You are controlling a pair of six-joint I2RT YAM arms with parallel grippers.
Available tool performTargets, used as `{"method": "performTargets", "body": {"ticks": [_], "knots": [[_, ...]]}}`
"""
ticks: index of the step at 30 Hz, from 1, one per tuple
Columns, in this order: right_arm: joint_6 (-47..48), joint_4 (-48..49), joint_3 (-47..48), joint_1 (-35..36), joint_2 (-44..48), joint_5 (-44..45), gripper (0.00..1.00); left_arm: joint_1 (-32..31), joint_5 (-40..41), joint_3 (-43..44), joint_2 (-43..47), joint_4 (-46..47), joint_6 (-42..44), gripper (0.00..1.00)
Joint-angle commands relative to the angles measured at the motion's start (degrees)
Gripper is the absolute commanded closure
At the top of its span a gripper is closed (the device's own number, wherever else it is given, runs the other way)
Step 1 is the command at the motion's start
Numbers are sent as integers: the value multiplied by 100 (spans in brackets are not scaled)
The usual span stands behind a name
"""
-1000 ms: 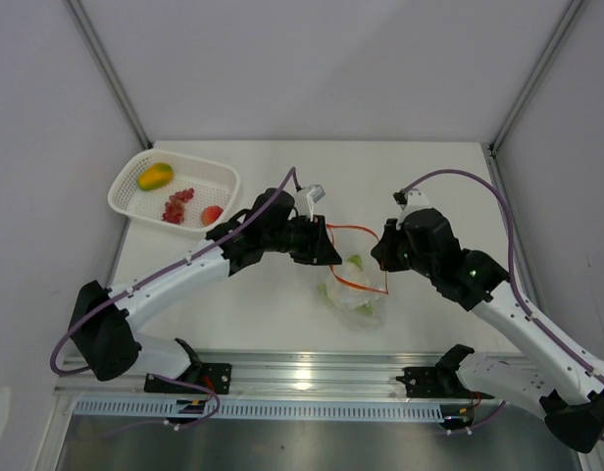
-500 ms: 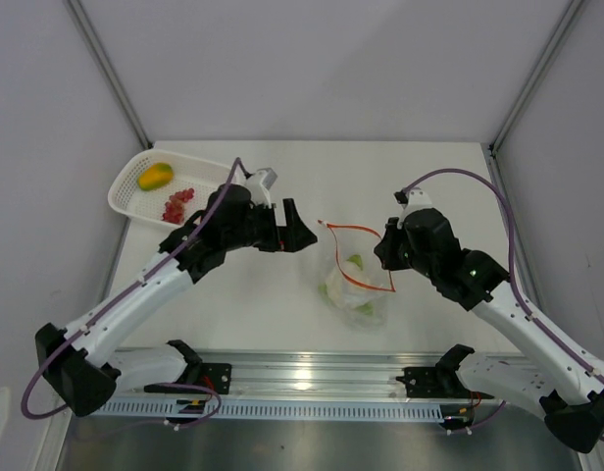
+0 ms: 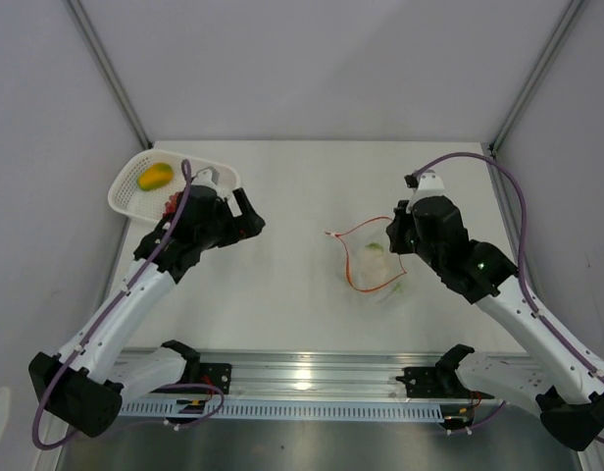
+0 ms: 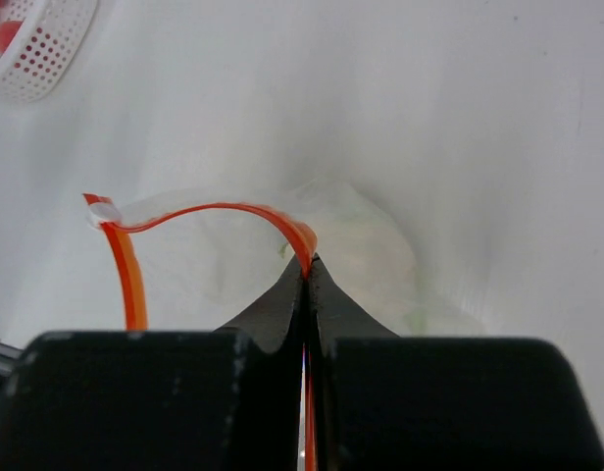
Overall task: Place the food in the zip-top bag and seal the zipper
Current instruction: Adjust the zipper food storage bag at the center of the board, then pick up the fake fruit from the bin.
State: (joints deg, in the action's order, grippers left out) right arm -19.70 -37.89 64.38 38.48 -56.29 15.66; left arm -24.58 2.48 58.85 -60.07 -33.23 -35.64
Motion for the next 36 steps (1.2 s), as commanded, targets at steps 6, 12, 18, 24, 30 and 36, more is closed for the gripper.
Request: {"method": "performTargets", "body": {"ticks": [6,12,18,24,30,36], "knots": [[450,229,347,-341,-215,254,100,893,1237,-216,-240,387,-426,0],[362,440,-30,-350,-303,34,100,1438,1228,318,-1223,529,-540,2],[292,493,-312,-341,-321,-124,100,1912,903,443,-1981,800,-778,7],[292,493,-356,-341,-347,-160,100,2097,964,750,-2631,802,-892,12],[230,537,-373,-341,-418,-221,100,2255,869,1260,-3220,810,-875,12],[169,519,-391,-341,-462,-256,100,2440,710,1787,-3844,406,-1102,11]]}}
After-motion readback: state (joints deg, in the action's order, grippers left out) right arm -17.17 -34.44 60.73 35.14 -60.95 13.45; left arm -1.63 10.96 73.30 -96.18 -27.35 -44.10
